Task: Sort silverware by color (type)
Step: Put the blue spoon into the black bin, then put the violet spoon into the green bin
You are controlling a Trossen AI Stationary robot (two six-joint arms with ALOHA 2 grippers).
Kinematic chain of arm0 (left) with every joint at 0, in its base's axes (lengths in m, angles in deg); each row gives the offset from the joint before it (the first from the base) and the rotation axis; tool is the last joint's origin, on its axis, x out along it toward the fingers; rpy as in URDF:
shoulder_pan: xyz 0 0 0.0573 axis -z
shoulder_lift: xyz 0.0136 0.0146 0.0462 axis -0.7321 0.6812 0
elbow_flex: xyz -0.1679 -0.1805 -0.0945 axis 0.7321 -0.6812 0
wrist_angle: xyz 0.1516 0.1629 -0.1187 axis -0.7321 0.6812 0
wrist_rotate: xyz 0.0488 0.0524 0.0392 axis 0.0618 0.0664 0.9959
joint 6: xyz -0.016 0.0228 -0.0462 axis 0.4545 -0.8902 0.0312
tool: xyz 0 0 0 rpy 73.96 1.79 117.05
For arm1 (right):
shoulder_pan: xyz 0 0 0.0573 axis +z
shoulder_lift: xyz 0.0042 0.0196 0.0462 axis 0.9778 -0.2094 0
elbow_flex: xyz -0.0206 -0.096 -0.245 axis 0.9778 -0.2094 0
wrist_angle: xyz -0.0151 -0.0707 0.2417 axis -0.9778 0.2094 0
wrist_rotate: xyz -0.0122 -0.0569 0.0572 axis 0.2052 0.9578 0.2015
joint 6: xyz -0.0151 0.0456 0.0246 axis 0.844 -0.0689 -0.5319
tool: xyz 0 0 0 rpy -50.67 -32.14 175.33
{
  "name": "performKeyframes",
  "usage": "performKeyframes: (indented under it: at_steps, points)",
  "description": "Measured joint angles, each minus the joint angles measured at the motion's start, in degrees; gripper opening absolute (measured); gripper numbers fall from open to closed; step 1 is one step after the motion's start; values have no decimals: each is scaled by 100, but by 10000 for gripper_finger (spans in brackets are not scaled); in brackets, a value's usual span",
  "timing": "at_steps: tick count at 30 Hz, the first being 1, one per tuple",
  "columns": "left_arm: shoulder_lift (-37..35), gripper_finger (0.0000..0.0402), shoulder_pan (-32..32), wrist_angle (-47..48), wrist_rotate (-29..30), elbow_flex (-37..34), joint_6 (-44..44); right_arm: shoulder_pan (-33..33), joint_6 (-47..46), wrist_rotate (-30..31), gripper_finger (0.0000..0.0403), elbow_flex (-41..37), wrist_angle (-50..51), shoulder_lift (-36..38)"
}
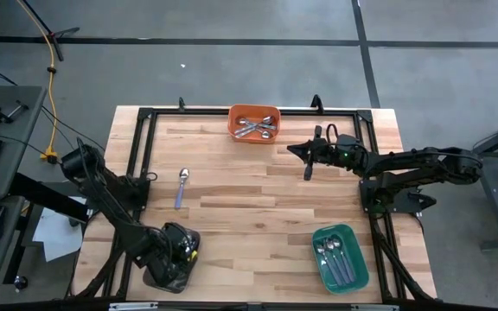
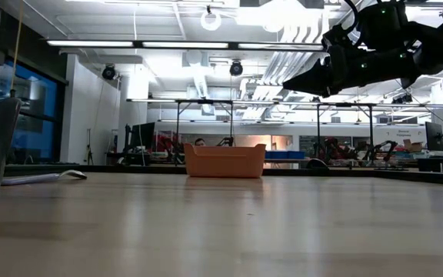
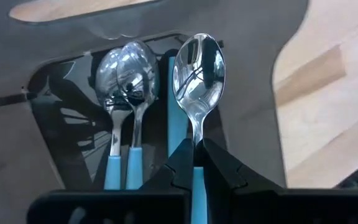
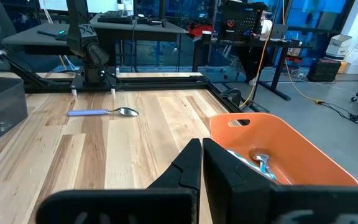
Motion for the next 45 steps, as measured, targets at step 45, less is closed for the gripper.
performKeyframes:
  at_steps: [45]
  points:
    - [-1996, 8, -4220, 2149, -432, 660, -5787, 240, -323, 0, 0, 2, 250, -94]
